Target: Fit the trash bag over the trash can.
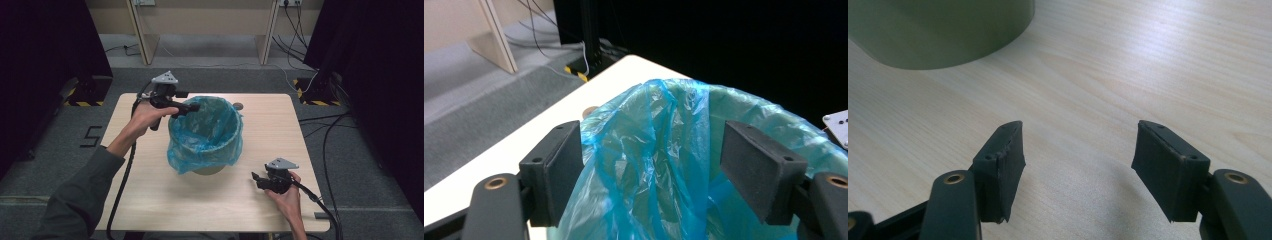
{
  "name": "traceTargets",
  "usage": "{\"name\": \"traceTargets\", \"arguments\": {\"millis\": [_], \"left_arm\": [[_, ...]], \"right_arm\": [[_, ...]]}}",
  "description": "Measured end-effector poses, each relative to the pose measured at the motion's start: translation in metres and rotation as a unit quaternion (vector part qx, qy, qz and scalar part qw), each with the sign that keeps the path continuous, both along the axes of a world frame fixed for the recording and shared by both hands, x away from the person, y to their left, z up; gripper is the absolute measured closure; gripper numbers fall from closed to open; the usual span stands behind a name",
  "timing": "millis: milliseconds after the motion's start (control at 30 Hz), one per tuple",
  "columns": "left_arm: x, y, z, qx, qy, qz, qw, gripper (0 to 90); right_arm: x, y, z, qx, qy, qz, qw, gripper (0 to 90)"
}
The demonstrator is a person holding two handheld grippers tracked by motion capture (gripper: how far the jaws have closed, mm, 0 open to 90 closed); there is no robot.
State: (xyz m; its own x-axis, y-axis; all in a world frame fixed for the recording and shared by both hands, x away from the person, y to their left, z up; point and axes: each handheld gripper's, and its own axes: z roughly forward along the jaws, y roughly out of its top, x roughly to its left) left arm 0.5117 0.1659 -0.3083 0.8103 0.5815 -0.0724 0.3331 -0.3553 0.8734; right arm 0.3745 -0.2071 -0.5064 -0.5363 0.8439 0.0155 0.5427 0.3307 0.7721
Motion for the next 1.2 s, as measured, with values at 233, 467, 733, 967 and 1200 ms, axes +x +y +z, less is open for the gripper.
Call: {"name": "traceTargets", "arguments": {"millis": [233,467,733,967,1200], "left_arm": [[0.009,-0.036,-0.002,0.027,0.006,-0.019,0.9994,25.6],[0.021,-0.059,-0.004,0.043,0.011,-0.013,0.9989,25.1],[0.035,-0.074,-0.027,0.072,0.043,-0.002,0.9965,26.6],[0.032,-0.081,-0.032,0.087,0.043,-0.013,0.9952,27.7],[0.033,-0.088,-0.047,0.108,0.053,-0.019,0.9925,27.7]], "right_arm": [[0.002,-0.002,-0.005,0.002,0.010,-0.003,0.9999,36.5],[0.003,-0.001,-0.008,0.001,0.018,0.001,0.9998,36.6],[0.003,-0.002,-0.008,0.006,0.019,0.004,0.9998,36.5],[0.003,-0.003,-0.009,0.011,0.023,0.003,0.9997,36.5],[0.002,-0.003,-0.008,0.011,0.024,0.003,0.9996,36.4]]}}
